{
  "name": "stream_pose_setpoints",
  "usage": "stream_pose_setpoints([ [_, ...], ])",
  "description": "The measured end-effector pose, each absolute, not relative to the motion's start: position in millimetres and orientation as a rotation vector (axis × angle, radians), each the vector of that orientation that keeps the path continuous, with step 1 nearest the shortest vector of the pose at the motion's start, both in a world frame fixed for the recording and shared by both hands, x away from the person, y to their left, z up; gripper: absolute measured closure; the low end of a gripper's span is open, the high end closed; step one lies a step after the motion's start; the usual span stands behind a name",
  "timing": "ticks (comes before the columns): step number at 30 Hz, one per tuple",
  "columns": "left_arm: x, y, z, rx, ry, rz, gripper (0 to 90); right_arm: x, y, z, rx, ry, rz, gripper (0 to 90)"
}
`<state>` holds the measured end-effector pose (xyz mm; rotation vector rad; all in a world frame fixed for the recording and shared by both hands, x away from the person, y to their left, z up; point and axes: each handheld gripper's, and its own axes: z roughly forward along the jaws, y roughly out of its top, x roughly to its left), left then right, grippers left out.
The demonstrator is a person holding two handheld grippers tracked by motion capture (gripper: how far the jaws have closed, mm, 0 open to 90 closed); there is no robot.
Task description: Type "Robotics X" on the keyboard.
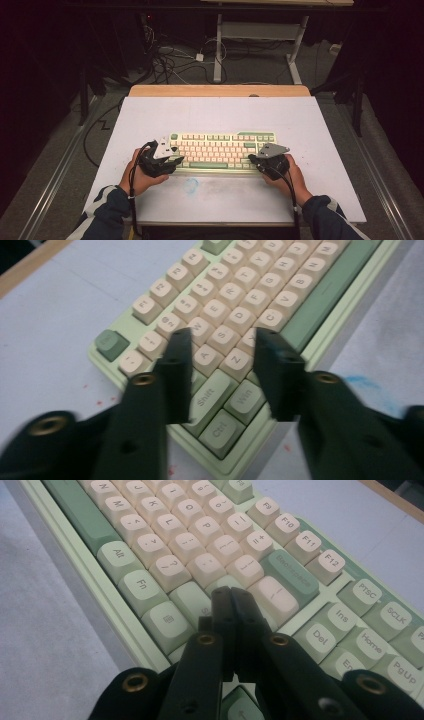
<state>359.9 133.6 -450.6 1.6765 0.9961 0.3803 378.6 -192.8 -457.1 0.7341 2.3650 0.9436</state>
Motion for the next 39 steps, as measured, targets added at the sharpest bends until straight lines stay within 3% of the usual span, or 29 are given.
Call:
stream_pose_setpoints([
  [3,362.7,130.3,-449.6,1.696,0.990,0.354,80.1,378.6,-192.7,-457.2,0.735,2.365,0.945,90.0],
  [6,365.3,124.5,-449.4,1.714,0.986,0.338,86.7,378.5,-192.5,-457.2,0.735,2.364,0.942,90.0],
  [39,380.8,96.9,-464.0,1.832,0.978,0.333,86.1,379.0,-191.2,-457.1,0.737,2.363,0.936,90.0],
])
